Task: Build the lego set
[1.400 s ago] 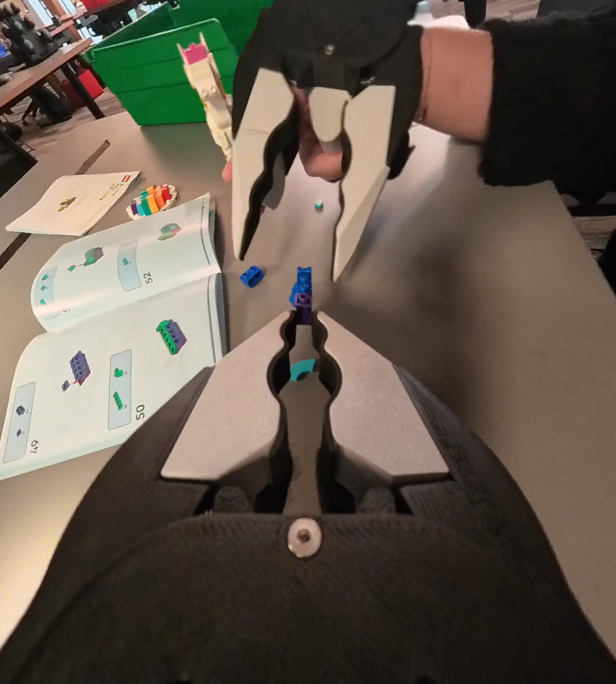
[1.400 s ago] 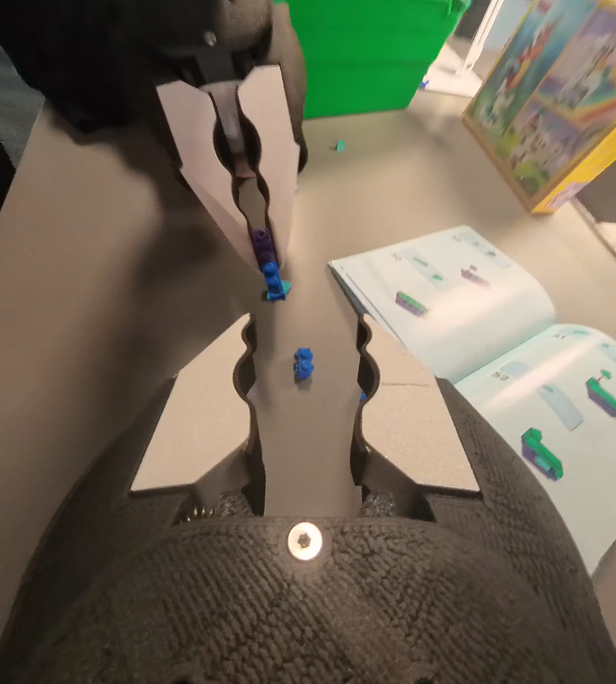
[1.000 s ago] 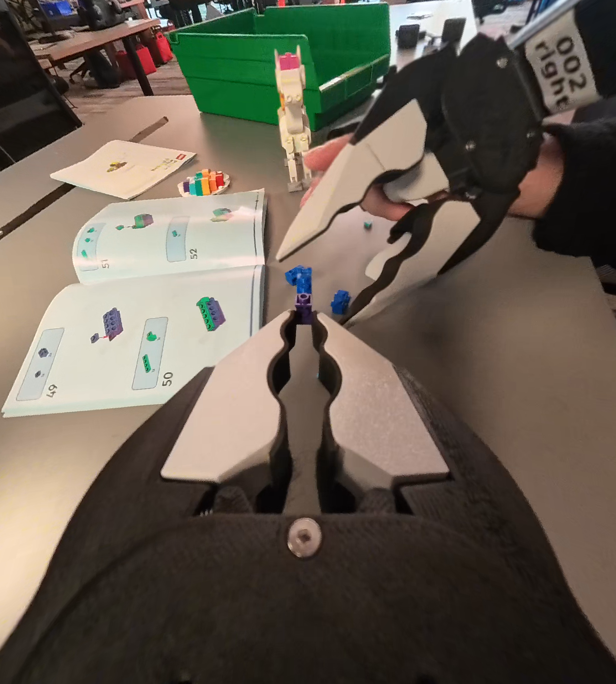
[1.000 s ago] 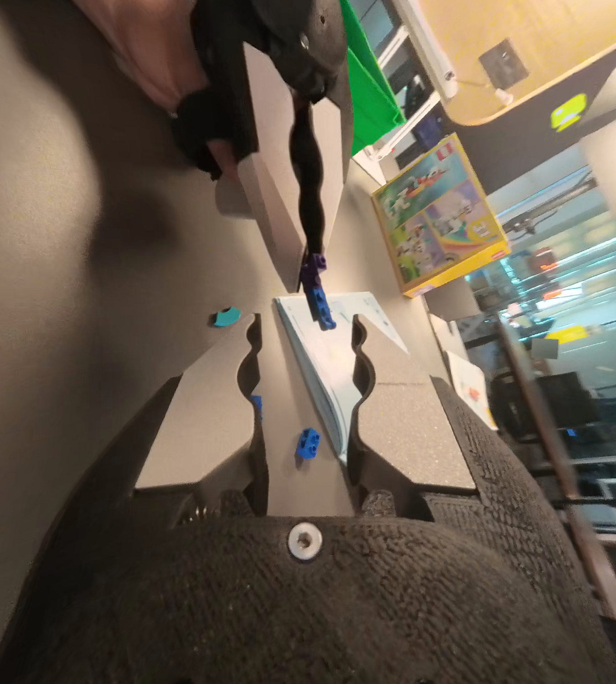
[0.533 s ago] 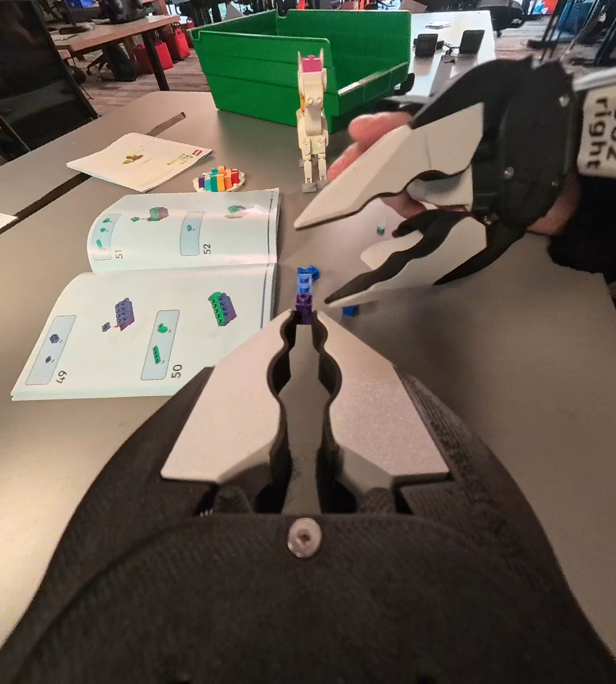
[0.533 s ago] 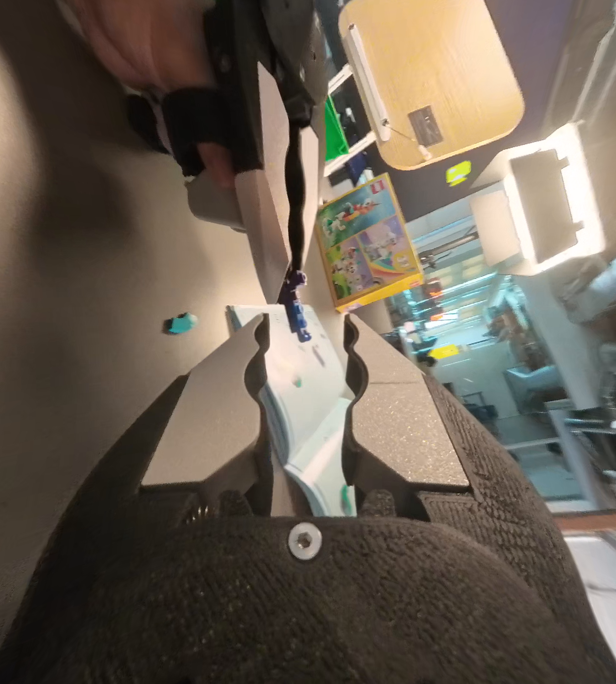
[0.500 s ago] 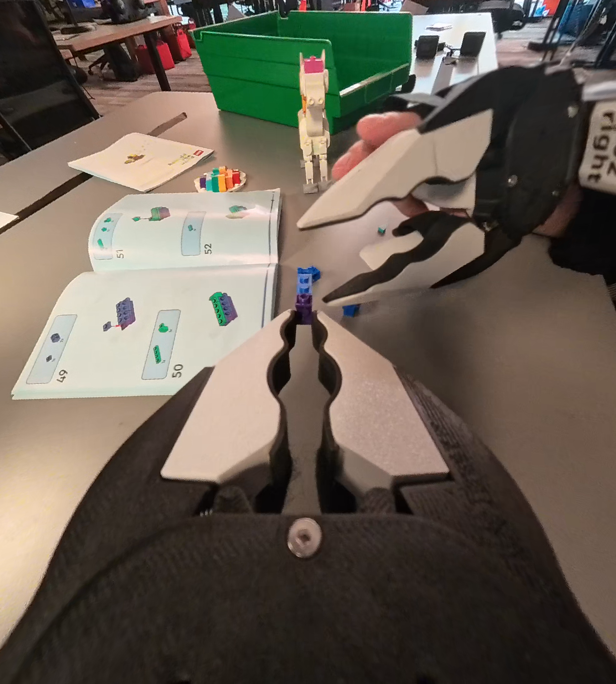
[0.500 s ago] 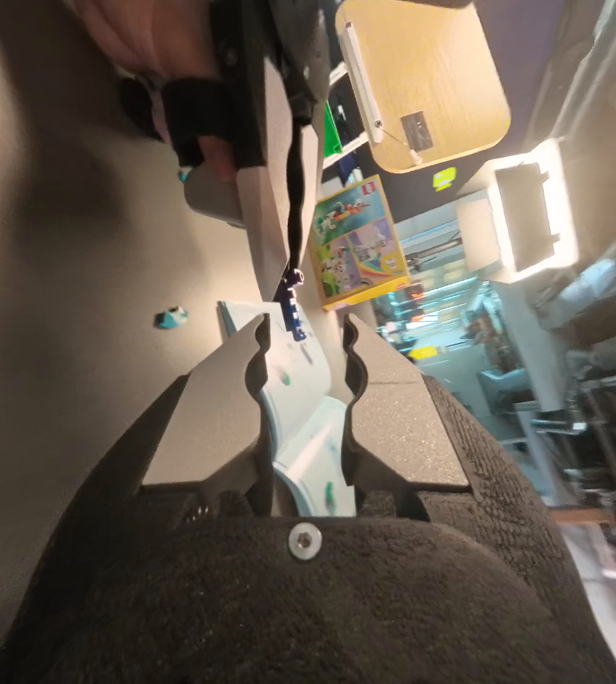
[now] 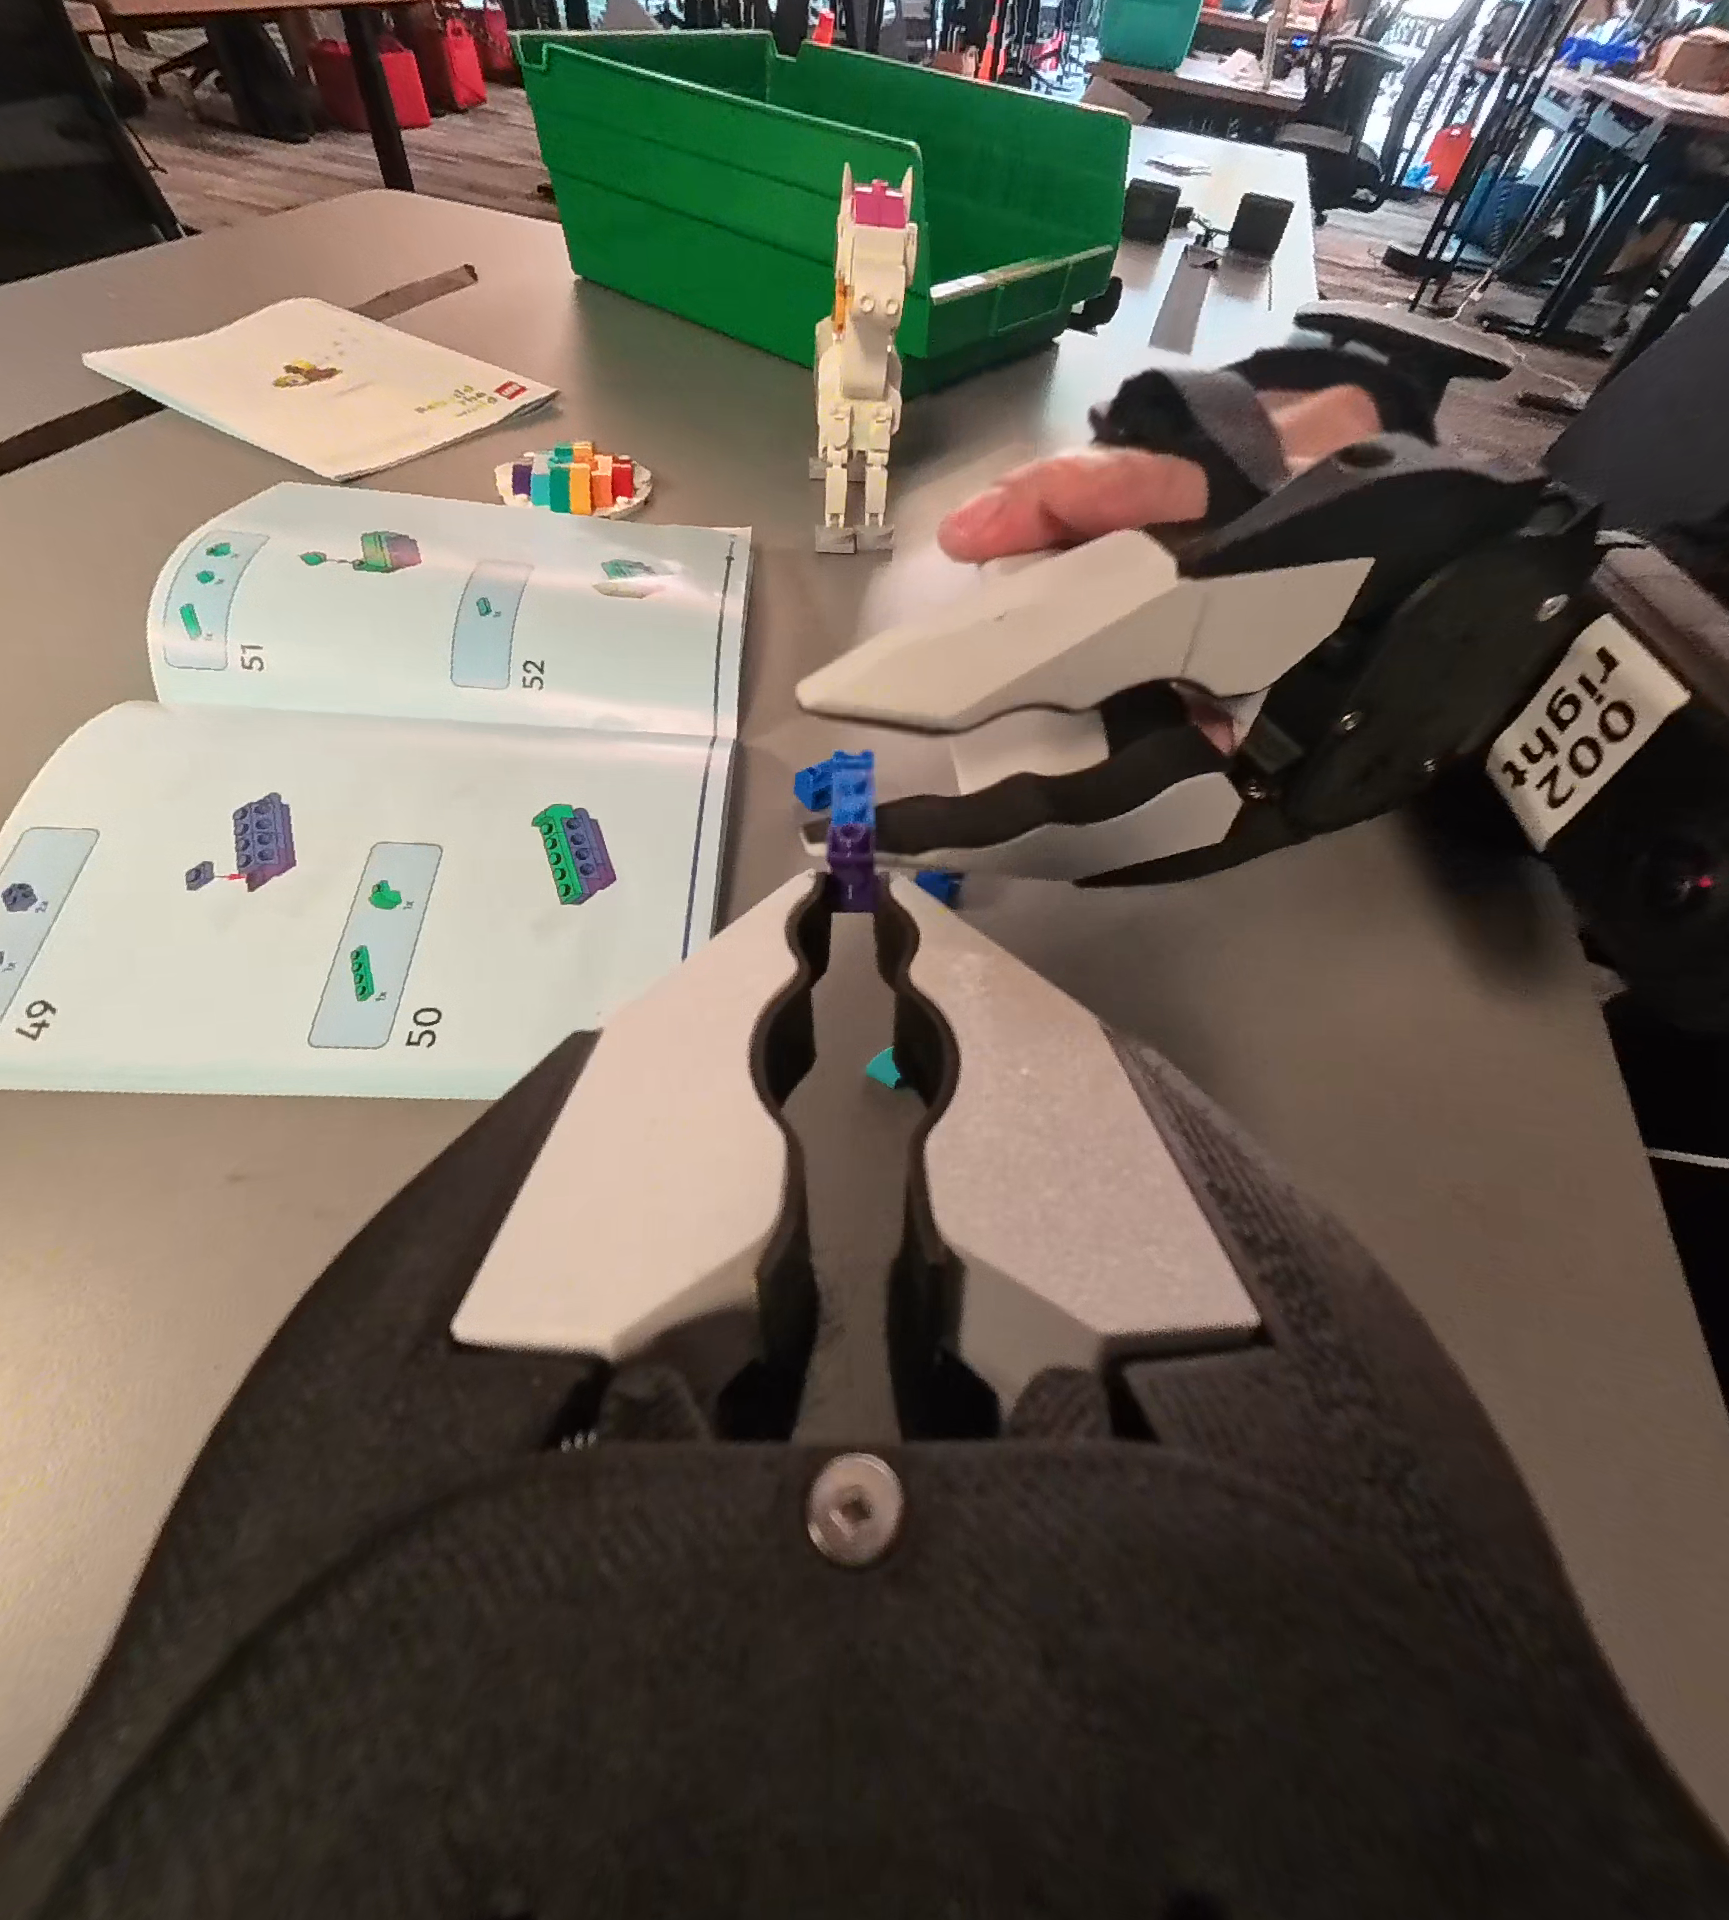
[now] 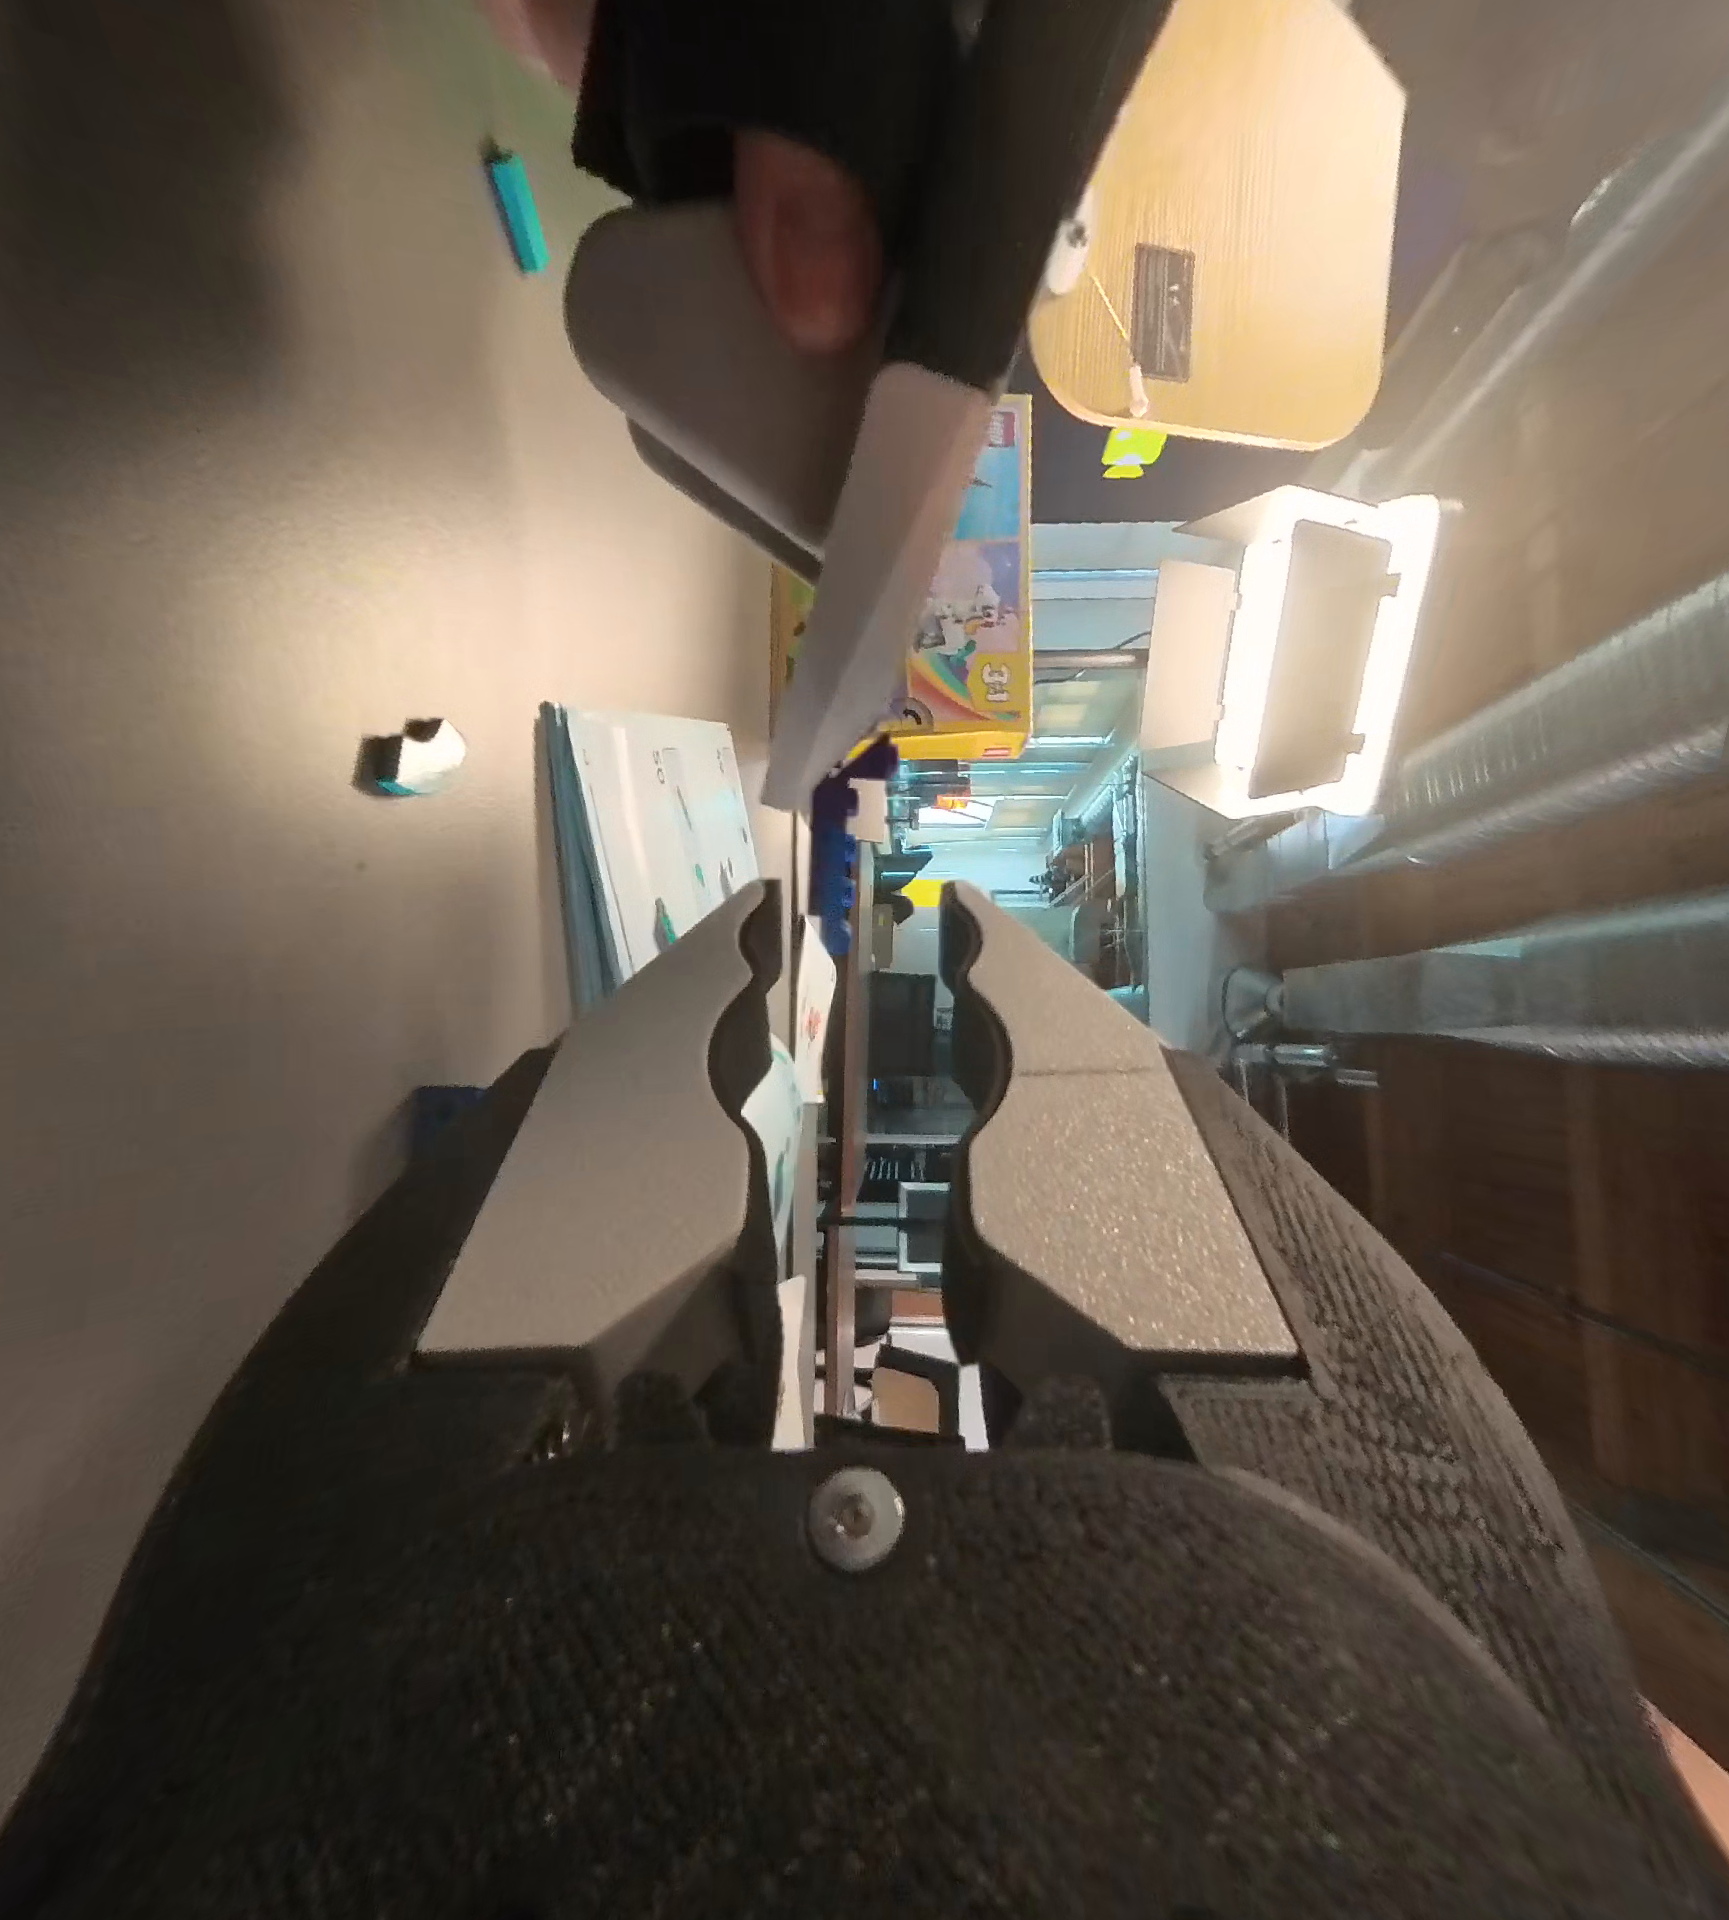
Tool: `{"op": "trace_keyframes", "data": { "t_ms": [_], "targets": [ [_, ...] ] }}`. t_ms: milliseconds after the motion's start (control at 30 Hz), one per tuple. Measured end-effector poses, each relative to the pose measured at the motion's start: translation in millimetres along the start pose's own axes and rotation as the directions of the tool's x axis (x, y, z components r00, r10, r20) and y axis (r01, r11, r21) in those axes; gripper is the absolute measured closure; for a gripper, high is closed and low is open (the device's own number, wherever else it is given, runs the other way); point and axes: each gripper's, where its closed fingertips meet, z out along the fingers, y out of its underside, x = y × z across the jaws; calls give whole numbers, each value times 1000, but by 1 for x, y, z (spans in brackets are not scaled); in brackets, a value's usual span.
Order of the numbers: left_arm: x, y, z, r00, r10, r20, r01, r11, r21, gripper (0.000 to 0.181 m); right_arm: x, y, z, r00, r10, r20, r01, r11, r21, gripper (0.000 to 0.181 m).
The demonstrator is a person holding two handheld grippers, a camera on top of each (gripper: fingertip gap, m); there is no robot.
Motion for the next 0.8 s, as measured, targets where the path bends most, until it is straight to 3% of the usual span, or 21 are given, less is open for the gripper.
{"op": "trace_keyframes", "data": {
  "t_ms": [300,400,800],
  "targets": [
    [5,-3,0,1000,10,-22,-9,1000,17,174,-3,-7,4,1000,-27,-13,27,1000,-1,174],
    [0,-6,-3,1000,11,12,-12,999,44,159,-4,0,3,999,-37,13,37,999,-25,175],
    [7,-4,-2,999,26,-39,-25,999,30,174,-8,-2,0,986,-162,26,163,986,-21,176]
  ]
}}
